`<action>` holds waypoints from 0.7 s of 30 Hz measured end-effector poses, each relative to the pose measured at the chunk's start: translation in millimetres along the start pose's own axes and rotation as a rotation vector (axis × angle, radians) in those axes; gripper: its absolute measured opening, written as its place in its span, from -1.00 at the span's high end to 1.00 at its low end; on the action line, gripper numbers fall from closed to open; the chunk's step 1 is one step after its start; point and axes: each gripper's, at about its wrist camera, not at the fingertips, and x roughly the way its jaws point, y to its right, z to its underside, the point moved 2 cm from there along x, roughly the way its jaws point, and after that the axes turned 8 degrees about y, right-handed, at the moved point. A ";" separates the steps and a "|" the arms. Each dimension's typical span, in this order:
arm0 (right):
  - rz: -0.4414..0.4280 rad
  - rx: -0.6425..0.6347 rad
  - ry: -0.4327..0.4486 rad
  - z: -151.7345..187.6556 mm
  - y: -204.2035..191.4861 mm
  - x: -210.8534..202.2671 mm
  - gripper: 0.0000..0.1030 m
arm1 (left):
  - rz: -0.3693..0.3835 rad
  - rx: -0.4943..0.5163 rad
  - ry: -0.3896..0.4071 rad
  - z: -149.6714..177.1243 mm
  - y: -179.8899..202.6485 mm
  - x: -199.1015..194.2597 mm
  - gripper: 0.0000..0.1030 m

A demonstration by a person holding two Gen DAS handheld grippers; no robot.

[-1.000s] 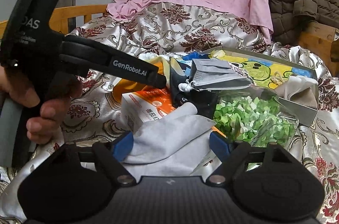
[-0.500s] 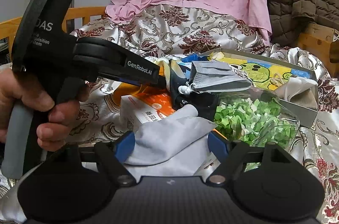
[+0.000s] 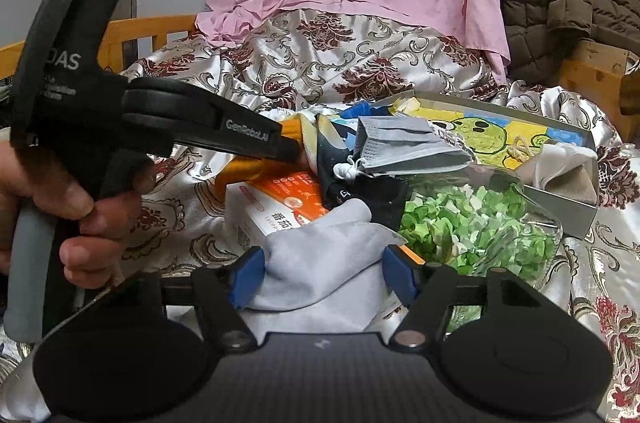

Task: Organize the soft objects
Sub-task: 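Grasp the grey cloth with right tool while left tool grasps the orange item, then carry the grey cloth into the tray with right tool while left drops orange item there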

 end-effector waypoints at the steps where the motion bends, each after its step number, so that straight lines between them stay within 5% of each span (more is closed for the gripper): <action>1: 0.002 -0.001 0.000 0.2 -0.3 0.1 -0.36 | 0.005 0.004 -0.004 -0.5 0.0 1.8 0.62; 9: 0.000 -0.009 0.007 1.1 -2.1 -0.7 -0.22 | 0.018 0.010 -0.013 0.3 0.5 7.1 0.64; 21: -0.029 -0.080 0.021 -2.4 -13.7 -6.6 0.48 | 0.031 0.022 0.005 -5.3 1.9 -18.2 0.74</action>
